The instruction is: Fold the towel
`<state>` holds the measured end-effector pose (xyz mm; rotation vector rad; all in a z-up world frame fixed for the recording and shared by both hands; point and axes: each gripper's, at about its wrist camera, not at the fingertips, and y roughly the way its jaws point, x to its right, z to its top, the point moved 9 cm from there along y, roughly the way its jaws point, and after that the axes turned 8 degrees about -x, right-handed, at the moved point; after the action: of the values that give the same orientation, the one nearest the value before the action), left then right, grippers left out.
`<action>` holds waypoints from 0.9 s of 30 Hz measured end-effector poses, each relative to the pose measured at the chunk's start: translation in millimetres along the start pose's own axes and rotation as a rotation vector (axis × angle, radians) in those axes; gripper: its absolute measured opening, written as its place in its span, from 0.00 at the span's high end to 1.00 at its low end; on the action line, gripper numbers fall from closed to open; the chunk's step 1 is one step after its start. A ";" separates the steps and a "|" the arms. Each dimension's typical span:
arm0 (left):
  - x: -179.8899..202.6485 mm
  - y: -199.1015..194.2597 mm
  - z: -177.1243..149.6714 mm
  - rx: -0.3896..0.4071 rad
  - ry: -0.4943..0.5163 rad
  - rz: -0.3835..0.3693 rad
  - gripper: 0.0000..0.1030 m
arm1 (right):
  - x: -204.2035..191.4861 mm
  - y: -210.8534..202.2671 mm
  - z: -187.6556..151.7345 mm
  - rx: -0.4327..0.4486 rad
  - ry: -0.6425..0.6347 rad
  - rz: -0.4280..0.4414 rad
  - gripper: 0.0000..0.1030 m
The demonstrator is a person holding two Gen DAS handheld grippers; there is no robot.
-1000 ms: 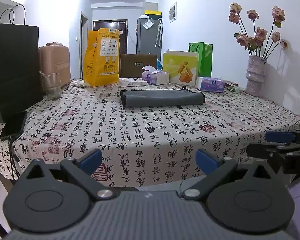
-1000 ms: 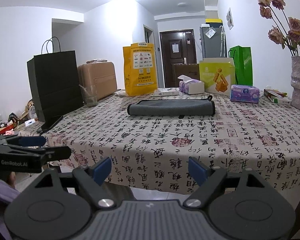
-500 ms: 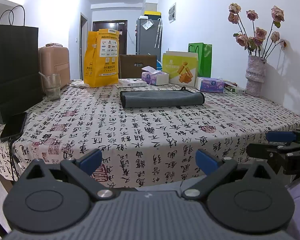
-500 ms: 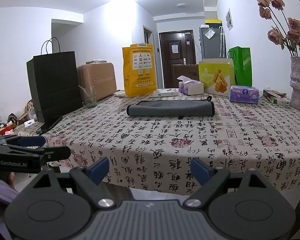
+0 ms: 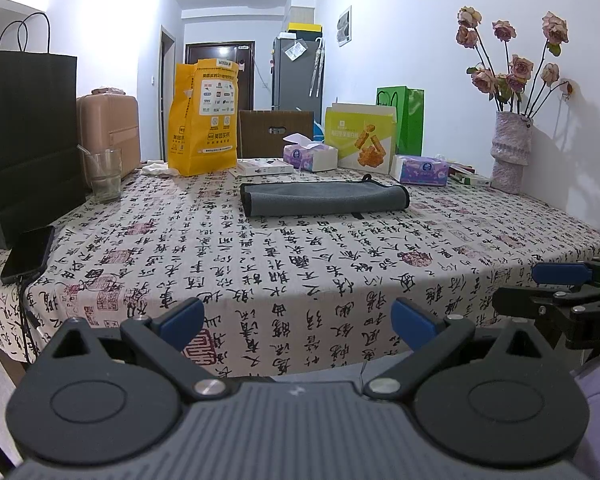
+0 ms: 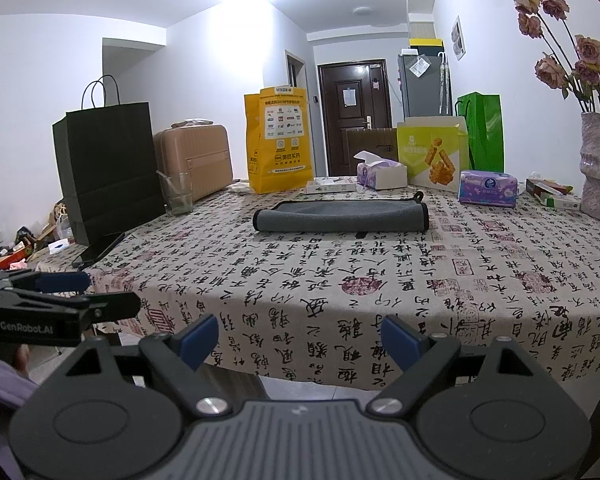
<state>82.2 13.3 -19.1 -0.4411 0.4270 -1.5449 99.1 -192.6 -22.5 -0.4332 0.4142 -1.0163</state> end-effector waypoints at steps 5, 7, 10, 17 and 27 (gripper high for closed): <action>0.1 0.0 -0.1 0.000 0.000 0.000 0.01 | -0.1 0.1 0.0 0.000 0.000 0.001 0.14; 0.1 -0.2 -0.2 -0.001 0.000 0.000 0.01 | -0.2 -0.1 0.1 0.002 -0.001 -0.001 0.14; 0.2 0.0 -0.1 -0.001 0.000 0.000 0.01 | -0.7 1.0 -0.4 0.000 -0.003 0.001 0.13; 1.2 -0.6 0.2 -0.001 0.001 -0.001 0.01 | -0.8 1.3 -0.7 0.000 -0.003 0.001 0.13; -0.3 -1.2 2.3 0.003 0.004 -0.002 0.00 | -2.1 0.7 -0.5 0.003 -0.005 -0.001 0.13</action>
<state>82.4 13.6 -16.6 -0.4362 0.4275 -1.5486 98.4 -190.5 -23.0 -0.4333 0.4076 -1.0170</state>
